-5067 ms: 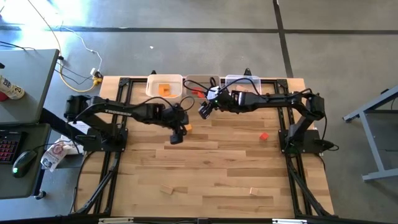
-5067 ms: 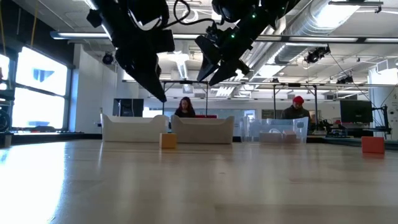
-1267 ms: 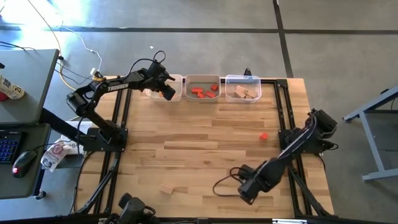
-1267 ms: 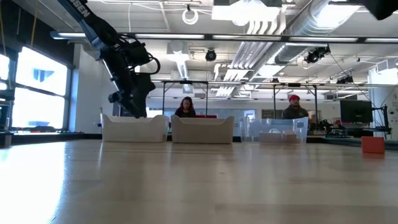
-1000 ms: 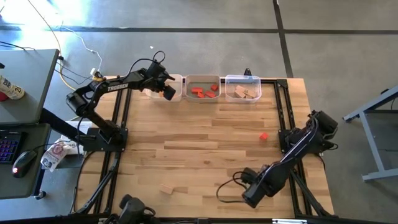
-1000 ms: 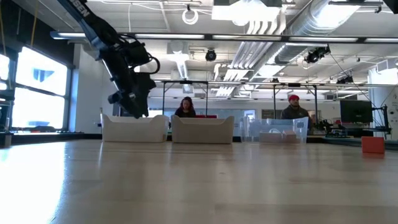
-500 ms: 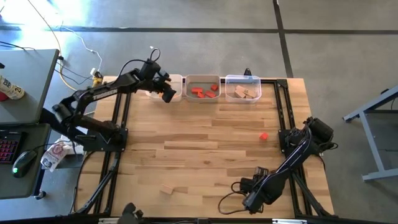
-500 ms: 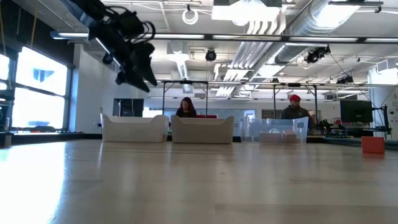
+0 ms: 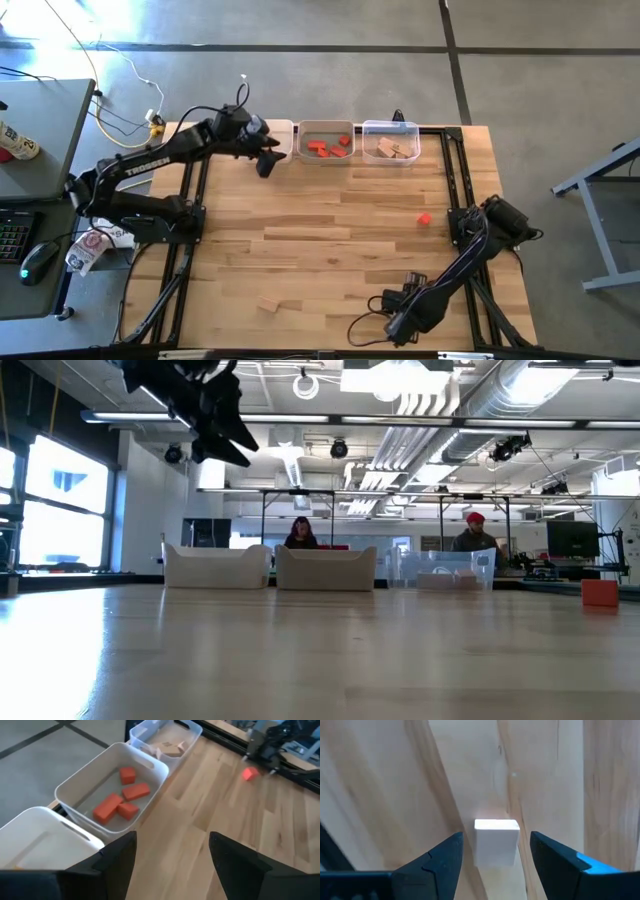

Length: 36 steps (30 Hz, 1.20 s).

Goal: Sort & place blocks by color
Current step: Put the brown block into the transparent bin

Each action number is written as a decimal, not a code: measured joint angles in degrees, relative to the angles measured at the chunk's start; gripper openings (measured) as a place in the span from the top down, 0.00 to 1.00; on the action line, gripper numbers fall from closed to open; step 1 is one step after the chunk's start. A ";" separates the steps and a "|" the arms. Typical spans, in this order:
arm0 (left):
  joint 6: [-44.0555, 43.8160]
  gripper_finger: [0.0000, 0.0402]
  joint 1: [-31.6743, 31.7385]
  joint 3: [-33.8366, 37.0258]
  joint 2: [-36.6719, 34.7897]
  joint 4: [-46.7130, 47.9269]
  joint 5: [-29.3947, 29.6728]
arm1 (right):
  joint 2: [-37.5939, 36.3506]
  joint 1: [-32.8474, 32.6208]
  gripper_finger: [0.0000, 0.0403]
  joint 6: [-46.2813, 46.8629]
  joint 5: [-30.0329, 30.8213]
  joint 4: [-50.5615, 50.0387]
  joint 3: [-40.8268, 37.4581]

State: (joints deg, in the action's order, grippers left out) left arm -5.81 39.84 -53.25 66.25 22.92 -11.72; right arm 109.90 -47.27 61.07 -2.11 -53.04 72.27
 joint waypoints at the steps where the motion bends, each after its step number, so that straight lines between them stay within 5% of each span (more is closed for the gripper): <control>1: -0.02 0.41 -0.45 0.00 -0.18 0.02 0.04 | 0.39 0.00 0.46 0.34 0.00 0.00 0.00; 12: 0.45 0.41 -2.93 0.00 -0.32 2.47 0.38 | 3.04 0.09 0.48 1.41 -2.21 1.05 0.31; 21: 0.43 0.41 -3.45 0.00 -0.30 7.94 0.37 | 3.20 0.75 0.76 1.59 -3.00 1.22 0.24; 29: 1.21 0.41 -6.42 0.00 -0.30 10.51 0.34 | 3.14 4.13 0.76 1.81 -2.43 -1.21 0.12; 36: 1.52 0.41 -9.95 0.00 -0.27 13.12 0.34 | 2.09 8.70 0.76 -1.44 4.94 -3.90 -0.12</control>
State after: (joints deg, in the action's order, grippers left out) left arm -4.29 29.89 -53.25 65.98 36.04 -11.38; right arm 111.99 -38.58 59.63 2.83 -56.93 72.15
